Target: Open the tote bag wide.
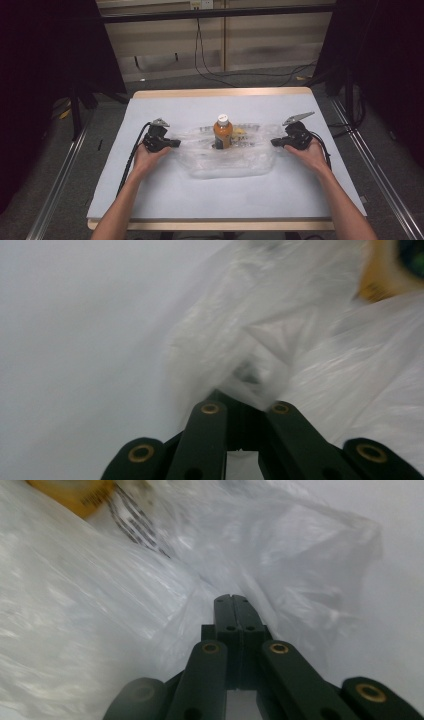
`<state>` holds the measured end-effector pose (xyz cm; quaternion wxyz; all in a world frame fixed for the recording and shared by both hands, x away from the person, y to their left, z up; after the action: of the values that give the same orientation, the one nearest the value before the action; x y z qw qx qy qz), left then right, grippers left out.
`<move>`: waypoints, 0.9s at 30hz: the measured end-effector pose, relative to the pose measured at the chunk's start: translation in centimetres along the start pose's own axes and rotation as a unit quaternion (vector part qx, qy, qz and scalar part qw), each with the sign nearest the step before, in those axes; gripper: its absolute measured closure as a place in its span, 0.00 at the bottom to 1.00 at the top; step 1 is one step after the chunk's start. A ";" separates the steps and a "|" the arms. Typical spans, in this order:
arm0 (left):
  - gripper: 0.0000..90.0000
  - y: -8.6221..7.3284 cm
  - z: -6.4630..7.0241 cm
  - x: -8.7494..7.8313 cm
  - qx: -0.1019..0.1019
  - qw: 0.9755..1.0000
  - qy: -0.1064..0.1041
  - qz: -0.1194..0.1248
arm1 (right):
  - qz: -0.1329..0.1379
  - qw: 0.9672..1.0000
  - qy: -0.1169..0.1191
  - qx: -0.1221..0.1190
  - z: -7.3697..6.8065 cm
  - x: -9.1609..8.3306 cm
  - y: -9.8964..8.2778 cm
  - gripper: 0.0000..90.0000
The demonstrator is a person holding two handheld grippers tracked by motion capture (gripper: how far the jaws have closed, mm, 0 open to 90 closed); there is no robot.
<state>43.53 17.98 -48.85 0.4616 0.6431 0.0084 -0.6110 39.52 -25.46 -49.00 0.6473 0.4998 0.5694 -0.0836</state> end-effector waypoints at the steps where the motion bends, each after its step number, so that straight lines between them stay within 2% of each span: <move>1: 1.00 0.3 0.9 -0.7 0.014 1.000 -0.003 0.018 | 0.009 1.000 0.008 -0.004 -0.6 -0.2 0.6 1.00; 6: 1.00 0.9 2.5 -2.2 0.038 0.999 -0.012 0.037 | 0.026 0.999 0.016 -0.019 -1.9 -0.2 2.4 1.00; 7: 1.00 1.0 2.8 -2.5 0.042 0.998 -0.008 0.035 | 0.027 0.999 0.016 -0.023 -2.2 -0.3 2.8 1.00; 9: 1.00 1.2 3.2 -2.7 0.045 0.998 -0.014 0.038 | 0.032 0.999 0.017 -0.030 -2.7 -0.3 3.8 1.00; 11: 1.00 1.8 4.2 -3.2 0.062 0.997 -0.016 0.046 | 0.039 0.998 0.019 -0.037 -3.1 -0.6 4.8 1.00; 13: 1.00 2.1 4.5 -3.3 0.066 0.997 -0.017 0.045 | 0.039 0.998 0.022 -0.040 -3.3 -0.7 5.4 1.00; 14: 1.00 2.9 5.1 -3.2 0.074 0.996 -0.020 0.044 | 0.036 0.998 0.022 -0.051 -3.8 -0.7 6.4 1.00; 16: 1.00 3.9 5.7 -2.5 0.078 0.996 -0.024 0.032 | 0.027 0.997 0.028 -0.061 -4.3 -0.5 7.6 1.00; 17: 1.00 3.9 5.7 -2.5 0.078 0.996 -0.024 0.032 | 0.027 0.997 0.028 -0.061 -4.3 -0.5 7.6 1.00; 18: 1.00 4.7 5.9 -1.2 0.080 0.996 -0.026 0.011 | 0.014 0.997 0.034 -0.068 -4.7 0.0 8.5 1.00; 19: 1.00 5.1 6.0 -0.5 0.083 0.996 -0.021 0.002 | 0.003 0.997 0.036 -0.071 -5.0 0.4 9.1 1.00; 22: 1.00 5.7 6.5 1.8 0.077 0.996 -0.033 -0.011 | -0.020 0.996 0.040 -0.073 -5.1 2.0 10.0 1.00; 23: 1.00 5.7 6.5 1.8 0.077 0.996 -0.033 -0.011 | -0.029 0.996 0.046 -0.071 -5.1 2.5 10.1 1.00; 24: 1.00 5.6 6.7 3.1 0.085 0.995 -0.026 -0.051 | -0.038 0.996 0.049 -0.067 -5.1 3.2 10.1 1.00; 26: 1.00 5.4 6.8 4.2 0.084 0.994 -0.028 -0.069 | -0.065 0.995 0.048 -0.065 -5.1 4.4 10.0 1.00; 27: 1.00 5.4 6.8 4.2 0.084 0.994 -0.028 -0.069 | -0.065 0.995 0.048 -0.065 -5.1 4.4 10.0 1.00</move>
<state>42.42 8.48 -47.87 0.3625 0.6599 -0.0119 -0.6580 44.43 -14.79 -46.31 0.6433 0.4219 0.6356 -0.0644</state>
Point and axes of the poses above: each handheld gripper's, and its own axes: x roughly forward along the jaws, y roughly out of its top, z roughly to its right, the point moved 3 cm from there along x, roughly forward along the jaws, and after that the axes turned 10 degrees about -z, right-handed, at the moved point
